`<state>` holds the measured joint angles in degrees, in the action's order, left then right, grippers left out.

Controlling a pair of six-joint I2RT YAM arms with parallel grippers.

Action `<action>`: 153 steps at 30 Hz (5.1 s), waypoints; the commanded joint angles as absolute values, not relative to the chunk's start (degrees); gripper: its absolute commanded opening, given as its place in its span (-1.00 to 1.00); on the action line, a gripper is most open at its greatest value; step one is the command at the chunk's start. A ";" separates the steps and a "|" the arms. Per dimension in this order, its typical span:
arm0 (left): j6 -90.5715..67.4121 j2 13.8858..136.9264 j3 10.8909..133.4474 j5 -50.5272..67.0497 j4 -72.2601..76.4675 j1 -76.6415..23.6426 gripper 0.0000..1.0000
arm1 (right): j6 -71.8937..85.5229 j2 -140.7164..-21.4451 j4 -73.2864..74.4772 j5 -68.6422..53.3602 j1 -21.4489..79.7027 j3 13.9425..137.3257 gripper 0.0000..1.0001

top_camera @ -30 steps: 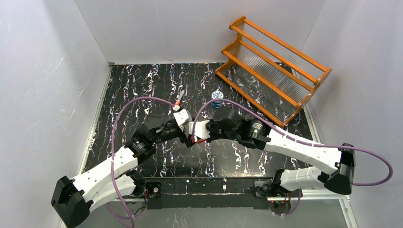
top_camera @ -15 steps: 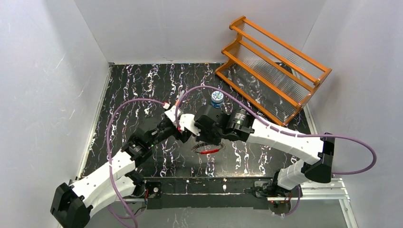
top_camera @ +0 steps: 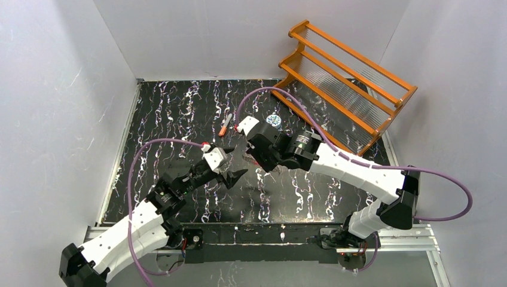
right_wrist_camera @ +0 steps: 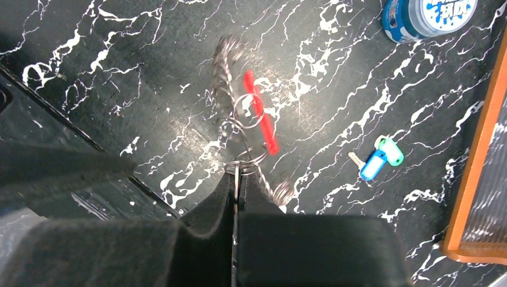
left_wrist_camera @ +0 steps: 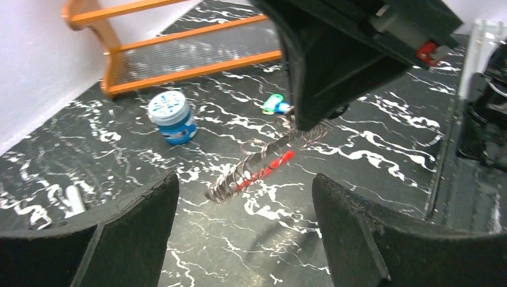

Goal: Remove the keys from the keyring

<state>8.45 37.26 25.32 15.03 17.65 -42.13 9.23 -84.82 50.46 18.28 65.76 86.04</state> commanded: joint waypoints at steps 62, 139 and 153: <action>11.56 51.35 24.37 25.31 29.58 -46.21 -1.00 | 26.59 -83.48 55.52 7.44 56.51 88.21 -0.97; 8.96 54.61 26.02 25.04 31.20 -48.01 -1.00 | 28.40 -83.40 58.12 4.48 53.60 89.57 -0.97; 7.87 54.20 25.87 24.50 31.24 -48.19 -0.67 | 24.55 -84.53 58.61 -0.43 53.22 91.10 -0.97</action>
